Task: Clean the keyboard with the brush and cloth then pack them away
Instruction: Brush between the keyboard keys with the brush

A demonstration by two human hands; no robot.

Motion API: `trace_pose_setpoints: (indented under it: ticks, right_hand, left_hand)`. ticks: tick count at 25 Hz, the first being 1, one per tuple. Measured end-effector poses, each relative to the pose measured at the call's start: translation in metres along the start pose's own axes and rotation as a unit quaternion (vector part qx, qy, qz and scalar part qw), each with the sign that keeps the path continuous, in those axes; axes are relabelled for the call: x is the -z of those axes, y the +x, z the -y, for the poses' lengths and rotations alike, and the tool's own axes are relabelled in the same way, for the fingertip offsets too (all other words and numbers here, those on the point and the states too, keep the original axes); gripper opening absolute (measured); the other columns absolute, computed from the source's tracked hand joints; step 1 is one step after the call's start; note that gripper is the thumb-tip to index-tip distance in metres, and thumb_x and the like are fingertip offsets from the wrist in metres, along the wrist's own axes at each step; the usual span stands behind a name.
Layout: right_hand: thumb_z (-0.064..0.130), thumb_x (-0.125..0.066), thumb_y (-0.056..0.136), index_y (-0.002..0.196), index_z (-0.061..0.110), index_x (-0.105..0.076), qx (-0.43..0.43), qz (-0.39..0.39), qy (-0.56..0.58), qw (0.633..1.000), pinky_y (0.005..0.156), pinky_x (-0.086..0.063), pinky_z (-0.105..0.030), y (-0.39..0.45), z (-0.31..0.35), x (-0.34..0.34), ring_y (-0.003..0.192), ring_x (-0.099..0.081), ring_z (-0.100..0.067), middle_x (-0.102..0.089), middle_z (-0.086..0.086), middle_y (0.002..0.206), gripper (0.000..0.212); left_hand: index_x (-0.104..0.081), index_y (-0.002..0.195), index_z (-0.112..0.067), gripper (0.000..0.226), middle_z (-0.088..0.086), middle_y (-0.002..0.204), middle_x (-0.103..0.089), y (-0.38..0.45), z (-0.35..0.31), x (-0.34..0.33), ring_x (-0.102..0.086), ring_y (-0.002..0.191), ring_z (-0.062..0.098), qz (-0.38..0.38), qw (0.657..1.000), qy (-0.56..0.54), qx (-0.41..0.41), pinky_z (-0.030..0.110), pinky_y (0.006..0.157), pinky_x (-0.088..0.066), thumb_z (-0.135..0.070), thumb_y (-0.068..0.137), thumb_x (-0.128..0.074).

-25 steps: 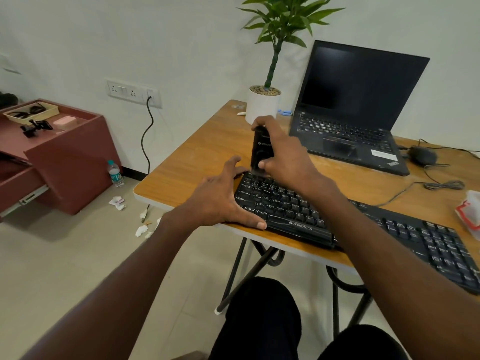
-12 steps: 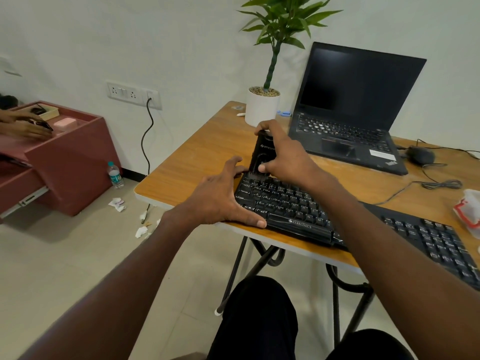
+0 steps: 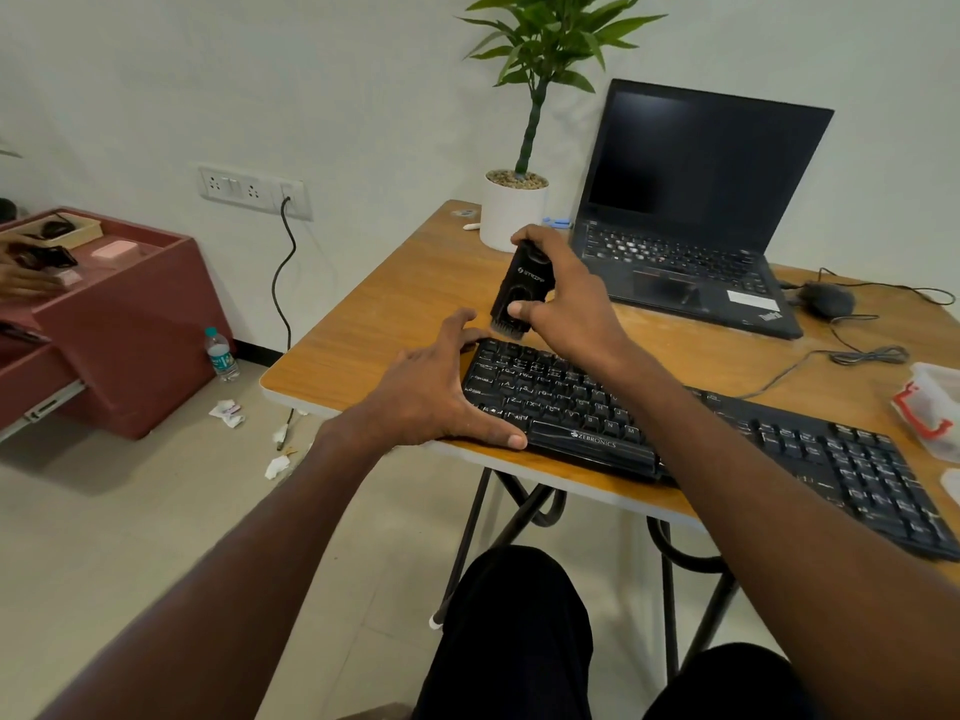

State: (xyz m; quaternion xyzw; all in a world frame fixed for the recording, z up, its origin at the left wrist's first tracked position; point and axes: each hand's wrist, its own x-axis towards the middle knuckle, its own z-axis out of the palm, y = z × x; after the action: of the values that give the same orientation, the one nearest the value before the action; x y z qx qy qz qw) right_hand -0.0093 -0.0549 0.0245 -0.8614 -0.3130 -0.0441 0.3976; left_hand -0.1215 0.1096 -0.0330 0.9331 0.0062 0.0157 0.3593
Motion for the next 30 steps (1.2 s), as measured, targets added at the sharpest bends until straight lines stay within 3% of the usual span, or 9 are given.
trace_pose_setpoints:
  ticks: [4, 8, 11, 14, 16, 22, 24, 28, 30]
  right_hand:
    - [0.004, -0.069, 0.084, 0.142, 0.041, -0.045, -0.003, 0.043, -0.119, 0.992, 0.085, -0.061, -0.043, 0.000, 0.007, 0.012, 0.108, -0.063, -0.027, -0.062, -0.008, 0.128, 0.073]
    - [0.007, -0.070, 0.087, 0.142, 0.044, -0.044, 0.028, 0.043, -0.064, 0.997, 0.066, -0.056, -0.022, -0.011, 0.012, 0.003, 0.094, -0.065, -0.017, -0.061, 0.000, 0.121, 0.072]
    - [0.007, -0.073, 0.082, 0.141, 0.041, -0.045, 0.012, -0.019, -0.107, 0.994, 0.070, -0.059, -0.028, -0.012, 0.007, 0.004, 0.097, -0.066, -0.024, -0.066, -0.008, 0.121, 0.073]
    - [0.005, -0.073, 0.084, 0.137, 0.041, -0.045, 0.003, 0.012, -0.073, 0.997, 0.065, -0.060, -0.025, -0.015, 0.005, 0.013, 0.096, -0.067, -0.023, -0.064, -0.007, 0.122, 0.069]
    - [0.003, -0.073, 0.084, 0.136, 0.041, -0.044, 0.003, 0.018, -0.117, 0.993, 0.063, -0.057, -0.024, -0.015, 0.006, 0.017, 0.094, -0.063, -0.022, -0.062, -0.008, 0.121, 0.070]
    - [0.000, -0.071, 0.084, 0.137, 0.035, -0.043, 0.008, -0.008, -0.134, 0.991, 0.068, -0.064, -0.037, -0.023, 0.003, 0.018, 0.094, -0.065, -0.025, -0.062, -0.012, 0.119, 0.069]
    - [-0.001, -0.070, 0.085, 0.135, 0.035, -0.044, 0.002, 0.000, -0.081, 0.997, 0.065, -0.064, -0.032, -0.025, 0.000, 0.021, 0.096, -0.065, -0.024, -0.061, -0.010, 0.121, 0.067]
    - [-0.002, -0.070, 0.086, 0.137, 0.034, -0.042, 0.012, -0.020, -0.103, 0.994, 0.060, -0.061, -0.025, -0.027, -0.003, 0.024, 0.090, -0.065, -0.022, -0.061, -0.009, 0.118, 0.069]
    - [-0.001, -0.069, 0.088, 0.138, 0.035, -0.043, 0.006, 0.010, -0.090, 0.996, 0.054, -0.057, -0.020, -0.027, -0.004, 0.028, 0.093, -0.065, -0.021, -0.058, -0.006, 0.120, 0.067]
  left_hand:
    - [-0.004, 0.160, -0.040, 0.152, -0.018, 0.164, -0.037, 0.000, 0.000, 0.000, -0.042, 0.147, 0.016, -0.001, 1.000, 0.001, -0.001, 0.053, 0.127, -0.026, -0.089, 0.039, -0.083]
    - [-0.006, 0.160, -0.041, 0.151, -0.016, 0.164, -0.039, -0.001, 0.000, -0.001, -0.044, 0.146, 0.014, -0.006, 1.000, -0.001, -0.010, 0.052, 0.126, -0.028, -0.088, 0.041, -0.085]
    - [-0.008, 0.159, -0.040, 0.150, -0.018, 0.163, -0.039, 0.000, 0.000, 0.000, -0.044, 0.146, 0.013, -0.004, 1.000, -0.002, -0.007, 0.051, 0.127, -0.026, -0.089, 0.039, -0.083]
    - [-0.009, 0.159, -0.041, 0.150, -0.020, 0.162, -0.039, 0.000, 0.001, -0.001, -0.044, 0.145, 0.012, -0.004, 1.000, -0.004, -0.008, 0.051, 0.127, -0.027, -0.091, 0.038, -0.082]
    - [-0.009, 0.158, -0.041, 0.150, -0.019, 0.163, -0.039, 0.000, 0.001, -0.001, -0.044, 0.145, 0.012, -0.005, 1.000, -0.004, -0.007, 0.051, 0.127, -0.027, -0.091, 0.037, -0.082]
    - [-0.011, 0.159, -0.039, 0.147, -0.018, 0.162, -0.040, 0.000, 0.001, 0.000, -0.044, 0.144, 0.013, -0.003, 1.000, -0.003, -0.009, 0.051, 0.128, -0.023, -0.086, 0.042, -0.086]
    - [-0.013, 0.159, -0.041, 0.146, -0.016, 0.162, -0.041, 0.000, 0.000, 0.000, -0.045, 0.144, 0.013, -0.004, 1.000, -0.004, -0.012, 0.052, 0.127, -0.025, -0.088, 0.041, -0.085]
    - [-0.018, 0.156, -0.049, 0.139, -0.015, 0.159, -0.043, 0.000, -0.001, 0.000, -0.047, 0.140, 0.012, 0.003, 1.000, -0.001, -0.020, 0.053, 0.126, -0.029, -0.090, 0.040, -0.082]
    - [-0.021, 0.154, -0.052, 0.136, -0.017, 0.155, -0.045, -0.001, -0.001, 0.001, -0.050, 0.136, 0.011, 0.007, 1.000, -0.003, -0.025, 0.054, 0.124, -0.031, -0.092, 0.040, -0.081]
